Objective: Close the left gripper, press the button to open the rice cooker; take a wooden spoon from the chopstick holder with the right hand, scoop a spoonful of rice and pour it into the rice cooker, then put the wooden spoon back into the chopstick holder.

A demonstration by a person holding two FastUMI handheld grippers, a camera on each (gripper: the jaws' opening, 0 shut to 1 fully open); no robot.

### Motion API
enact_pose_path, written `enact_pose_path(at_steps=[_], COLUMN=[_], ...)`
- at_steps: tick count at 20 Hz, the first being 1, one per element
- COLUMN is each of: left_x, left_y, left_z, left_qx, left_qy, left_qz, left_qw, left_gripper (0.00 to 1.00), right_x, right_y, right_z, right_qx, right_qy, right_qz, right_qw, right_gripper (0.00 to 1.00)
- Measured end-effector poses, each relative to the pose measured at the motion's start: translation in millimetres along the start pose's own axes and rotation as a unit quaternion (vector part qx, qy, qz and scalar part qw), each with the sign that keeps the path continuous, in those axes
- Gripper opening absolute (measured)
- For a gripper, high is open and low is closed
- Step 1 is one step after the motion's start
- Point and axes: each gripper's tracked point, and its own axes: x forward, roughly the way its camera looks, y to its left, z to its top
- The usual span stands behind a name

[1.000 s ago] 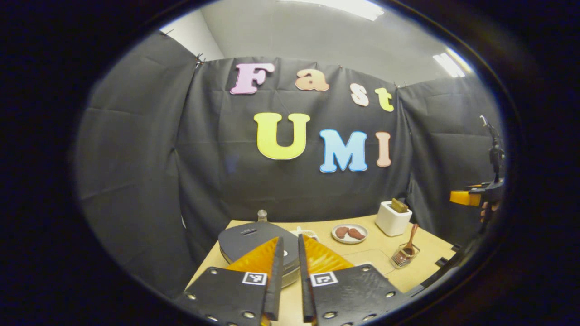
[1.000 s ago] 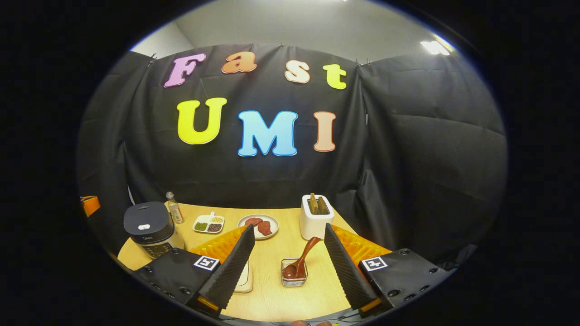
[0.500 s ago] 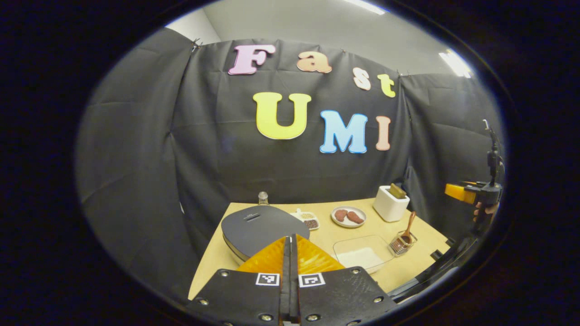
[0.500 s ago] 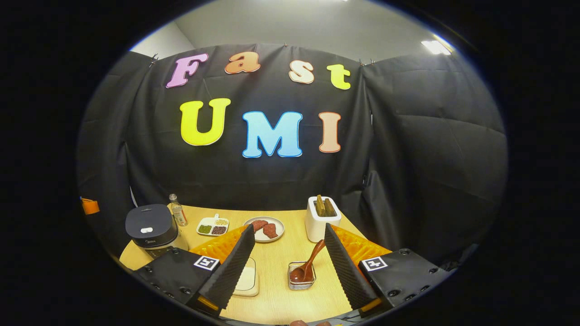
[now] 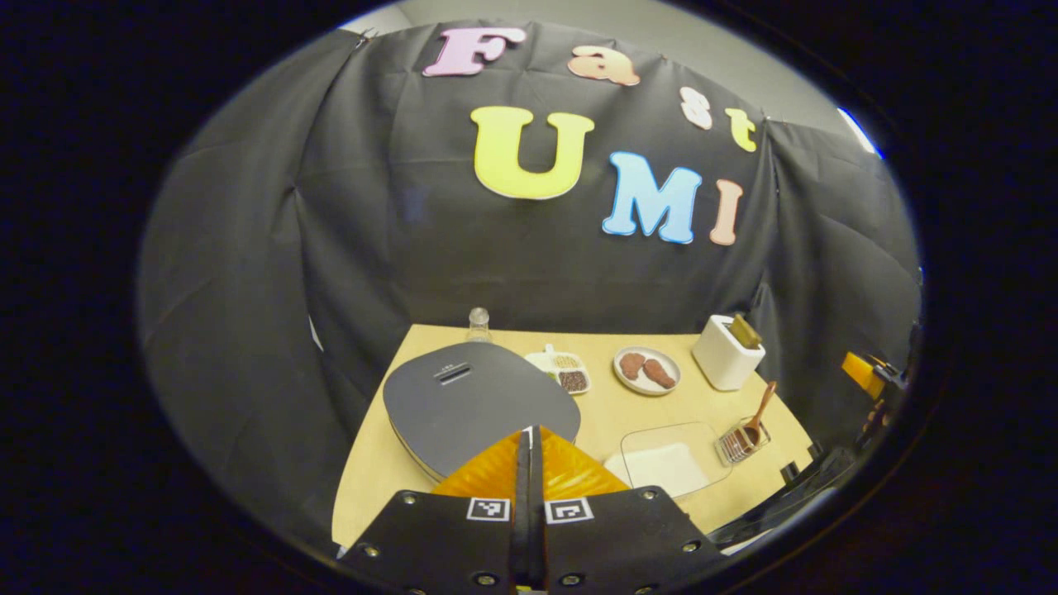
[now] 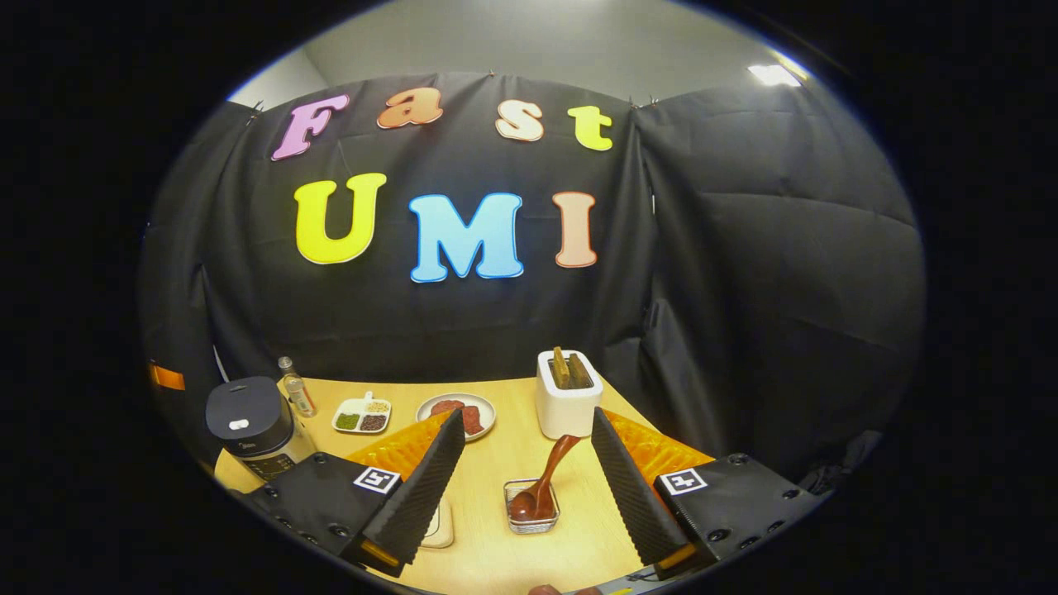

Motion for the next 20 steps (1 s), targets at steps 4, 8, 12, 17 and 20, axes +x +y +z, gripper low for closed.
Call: enact_pose_path(at_steps=[4, 8, 12, 17, 20], left_x=[45.4, 80.6, 103.8, 120.6, 122.7], left_y=[3.2, 4.7, 2.1, 3.1, 0.7], left_z=[-13.3, -30.4, -45.5, -58.7, -60.2], left_qx=[-0.028, -0.035, -0.038, -0.025, -0.019], left_qy=[0.036, 0.067, 0.092, 0.114, 0.114], left_qz=[0.001, 0.005, 0.009, 0.016, 0.017], left_qw=[0.999, 0.997, 0.995, 0.993, 0.993], left_gripper=[0.01, 0.01, 0.01, 0.02, 0.00], right_x=[10.8, 21.9, 32.8, 42.2, 45.5], right_y=[-24.4, -37.6, -42.4, -44.0, -42.3], right_z=[-8.5, -17.2, -23.8, -34.3, -38.7], right_qx=[0.006, 0.009, 0.014, 0.018, 0.022], right_qy=[0.006, 0.014, 0.024, 0.041, 0.048], right_qz=[-0.026, -0.042, -0.049, -0.050, -0.048], right_qw=[1.000, 0.999, 0.998, 0.998, 0.997], right_gripper=[0.98, 0.98, 0.98, 0.98, 0.97])
